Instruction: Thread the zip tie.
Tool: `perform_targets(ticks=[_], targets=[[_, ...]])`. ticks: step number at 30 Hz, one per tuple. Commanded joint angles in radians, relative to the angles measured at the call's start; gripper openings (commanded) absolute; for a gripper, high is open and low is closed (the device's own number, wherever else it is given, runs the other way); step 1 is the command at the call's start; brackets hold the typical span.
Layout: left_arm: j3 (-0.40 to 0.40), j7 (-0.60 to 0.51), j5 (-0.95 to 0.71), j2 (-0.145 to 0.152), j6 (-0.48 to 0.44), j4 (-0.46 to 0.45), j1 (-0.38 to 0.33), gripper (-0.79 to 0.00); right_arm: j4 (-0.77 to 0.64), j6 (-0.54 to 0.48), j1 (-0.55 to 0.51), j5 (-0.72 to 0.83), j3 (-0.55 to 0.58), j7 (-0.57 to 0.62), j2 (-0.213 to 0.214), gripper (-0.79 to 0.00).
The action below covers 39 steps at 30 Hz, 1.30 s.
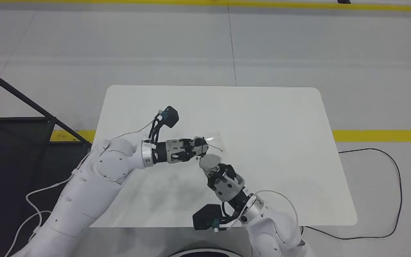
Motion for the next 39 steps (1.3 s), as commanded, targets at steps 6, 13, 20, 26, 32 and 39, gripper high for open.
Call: perform_targets(ticks=[6,13,20,26,32,39], targets=[[-0.012,0.043,0.047,0.001,-0.019,-0.014,0.018,-0.785,-0.001,0.065,-0.006,0.042,0.007,-0.006,-0.002,-0.785],[-0.011,0.071,0.101,0.0,-0.023,-0.032,0.031,-0.785,0.003,0.121,-0.011,0.06,0.01,0.0,-0.004,-0.785],[-0.009,0.079,0.131,0.0,-0.032,-0.046,0.037,-0.785,0.013,0.146,0.001,0.034,-0.006,0.037,-0.008,-0.785],[-0.011,0.091,0.161,0.0,-0.028,-0.065,0.048,-0.785,0.02,0.186,0.009,0.005,-0.021,0.074,-0.014,-0.785],[-0.011,0.095,0.177,0.001,-0.031,-0.081,0.059,-0.785,0.03,0.214,0.019,-0.02,-0.035,0.109,-0.019,-0.785],[-0.012,0.09,0.19,0.002,-0.033,-0.089,0.065,-0.785,0.042,0.248,0.03,-0.053,-0.048,0.163,-0.027,-0.785]])
